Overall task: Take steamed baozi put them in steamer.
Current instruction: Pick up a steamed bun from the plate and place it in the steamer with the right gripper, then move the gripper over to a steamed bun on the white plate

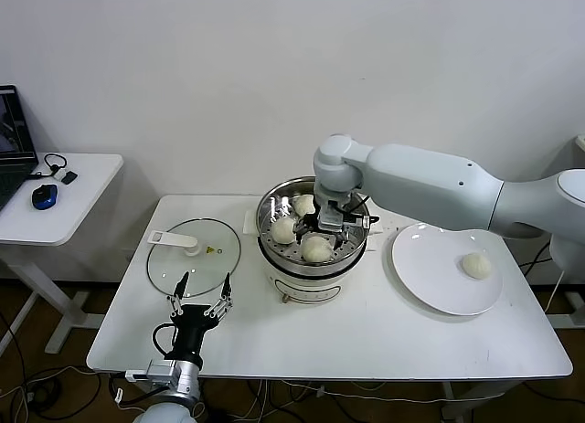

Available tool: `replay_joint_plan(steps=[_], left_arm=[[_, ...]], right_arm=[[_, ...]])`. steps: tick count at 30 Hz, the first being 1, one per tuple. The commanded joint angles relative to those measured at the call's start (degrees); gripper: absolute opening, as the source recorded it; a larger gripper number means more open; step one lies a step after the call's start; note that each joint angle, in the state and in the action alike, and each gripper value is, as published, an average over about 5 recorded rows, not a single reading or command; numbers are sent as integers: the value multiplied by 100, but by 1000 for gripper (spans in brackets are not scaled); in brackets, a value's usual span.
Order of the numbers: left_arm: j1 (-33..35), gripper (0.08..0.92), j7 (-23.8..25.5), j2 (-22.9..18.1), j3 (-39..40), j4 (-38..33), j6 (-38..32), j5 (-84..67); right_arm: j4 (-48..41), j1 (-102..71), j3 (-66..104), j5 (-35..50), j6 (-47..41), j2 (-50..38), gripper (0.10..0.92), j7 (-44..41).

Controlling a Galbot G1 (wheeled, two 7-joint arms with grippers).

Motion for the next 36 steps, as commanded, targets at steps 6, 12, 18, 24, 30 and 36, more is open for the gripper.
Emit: replay_joint_plan(steps=[6,12,18,24,30,36], left_arm=[[8,823,-3,-11,22,3,-3,-5],[3,823,-13,-12,63,-15,0,-9],[-7,823,-56,6,115,-31,-23,-61],[-9,823,-43,54,115,-144,-18,-213],[-7,823,-54,90,129,-191,9,-215],[28,823,-37,120,119,-215,14,-221]], right_arm=[[-209,438,67,346,278,-259,823,-26],[-363,922,95,666,167,-662,823,1],[-422,1562,-482,1637,-652,-1404,823,12],[-627,1845,-979,2220,-1415,-2369,823,-5],[-1127,1229,-521,2062,-1790,-3133,823,75],[-1519,75,483,1622,-2069,-3640,823,275]])
